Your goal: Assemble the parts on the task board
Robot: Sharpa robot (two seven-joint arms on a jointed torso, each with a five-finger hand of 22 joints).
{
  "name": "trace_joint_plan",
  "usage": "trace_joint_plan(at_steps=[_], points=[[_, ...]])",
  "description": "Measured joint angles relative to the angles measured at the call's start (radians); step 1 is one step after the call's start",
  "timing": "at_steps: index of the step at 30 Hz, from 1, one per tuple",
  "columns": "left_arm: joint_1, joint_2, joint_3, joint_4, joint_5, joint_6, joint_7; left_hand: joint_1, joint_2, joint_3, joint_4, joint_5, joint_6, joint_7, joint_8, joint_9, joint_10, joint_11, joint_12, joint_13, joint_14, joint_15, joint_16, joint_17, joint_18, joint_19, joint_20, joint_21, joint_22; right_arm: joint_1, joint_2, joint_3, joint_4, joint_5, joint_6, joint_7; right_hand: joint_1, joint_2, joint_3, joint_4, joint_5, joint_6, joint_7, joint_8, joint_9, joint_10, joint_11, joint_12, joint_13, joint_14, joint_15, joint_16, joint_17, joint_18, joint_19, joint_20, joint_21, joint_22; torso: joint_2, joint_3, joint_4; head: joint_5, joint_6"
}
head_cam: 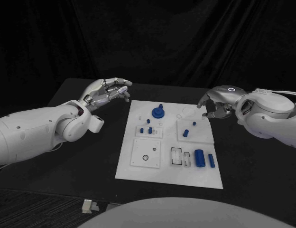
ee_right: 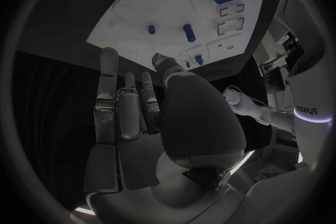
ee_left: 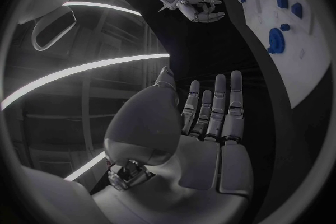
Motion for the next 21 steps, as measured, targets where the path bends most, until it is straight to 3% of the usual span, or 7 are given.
trace_joint_plan(at_steps=[5, 10, 12, 16, 21], points=[[-0.003, -0.002, 0.001, 0.016, 0.021, 0.02, 0.003, 0.02, 0.02, -0.007, -0.007, 0.024, -0.018, 0.006, 0.013, -0.005, -0.01, 0.004, 0.011, -0.02, -0.003, 0.003, -0.012, -0.005, 0.0, 0.0, 0.0, -0.024, -0.014, -0.02, 0.02, 0.0, -0.021, -0.016, 0.004, 0.01, 0.0, 0.0, -0.003, -0.001, 0.01, 0.0, 0.0, -0.012, -0.001, 0.017, 0.002, -0.005, -0.012, 0.0, 0.0, 0.0, 0.0, 0.0, 0.006, -0.002, -0.007, -0.003, -0.002, -0.0017, 0.001, -0.002, 0.0], [-0.006, -0.005, 0.001, 0.03, 0.033, 0.034, 0.005, 0.026, 0.026, -0.008, -0.008, 0.031, -0.025, 0.006, 0.017, -0.007, -0.016, 0.009, 0.014, -0.03, -0.005, 0.006, -0.012, -0.005, 0.0, 0.004, 0.004, -0.03, -0.019, -0.042, 0.04, 0.0, -0.042, -0.025, 0.004, 0.019, 0.028, 0.016, 0.002, -0.018, 0.107, 0.006, 0.006, -0.031, -0.01, 0.036, 0.003, -0.024, -0.052, 0.0, 0.0, -0.007, 0.0, 0.0, 0.009, -0.002, -0.021, -0.007, -0.003, -0.0028, 0.0008, -0.007, 0.0], [-0.006, -0.006, 0.001, 0.034, 0.036, 0.04, 0.005, 0.028, 0.028, -0.008, -0.008, 0.033, -0.025, 0.006, 0.022, -0.008, -0.017, 0.011, 0.014, -0.034, -0.003, 0.011, -0.018, -0.007, 0.0, 0.004, 0.004, -0.035, -0.022, -0.05, 0.049, 0.0, -0.054, -0.028, 0.004, 0.022, 0.033, 0.016, 0.007, -0.023, 0.124, 0.007, 0.007, -0.033, -0.012, 0.041, 0.005, -0.024, -0.06, 0.0, 0.0, -0.007, 0.0, 0.0, 0.011, -0.004, -0.021, -0.007, -0.004, -0.0028, 0.0009, -0.009, 0.0], [-0.007, -0.007, 0.001, 0.036, 0.04, 0.048, 0.006, 0.043, 0.043, -0.005, -0.02, 0.058, -0.039, 0.009, 0.03, -0.013, -0.024, 0.017, 0.02, -0.047, -0.006, 0.014, -0.024, -0.009, 0.0, 0.01, 0.01, -0.049, -0.03, -0.062, 0.062, 0.0, -0.072, -0.031, 0.003, 0.027, 0.032, 0.016, 0.007, -0.023, 0.115, 0.007, 0.007, -0.039, -0.014, 0.049, 0.006, -0.028, -0.07, 0.0, 0.007, -0.007, 0.0, 0.0, 0.014, 0.0, -0.024, -0.007, -0.005, -0.0029, 0.0009, -0.012, 0.0], [-0.009, -0.008, 0.0, 0.036, 0.044, 0.059, 0.007, 0.056, 0.043, -0.005, -0.033, 0.077, -0.044, 0.011, 0.036, -0.017, -0.026, 0.02, 0.026, -0.06, -0.003, 0.018, -0.028, -0.01, 0.0, 0.013, 0.013, -0.06, -0.036, -0.073, 0.08, 0.0, -0.093, -0.034, 0.001, 0.033, 0.032, 0.016, 0.002, -0.018, 0.097, 0.012, 0.012, -0.043, -0.019, 0.084, 0.001, -0.028, -0.084, 0.0, 0.007, -0.007, 0.0, 0.0, 0.017, 0.002, -0.027, -0.007, -0.006, -0.0029, 0.0009, -0.014, 0.0]])
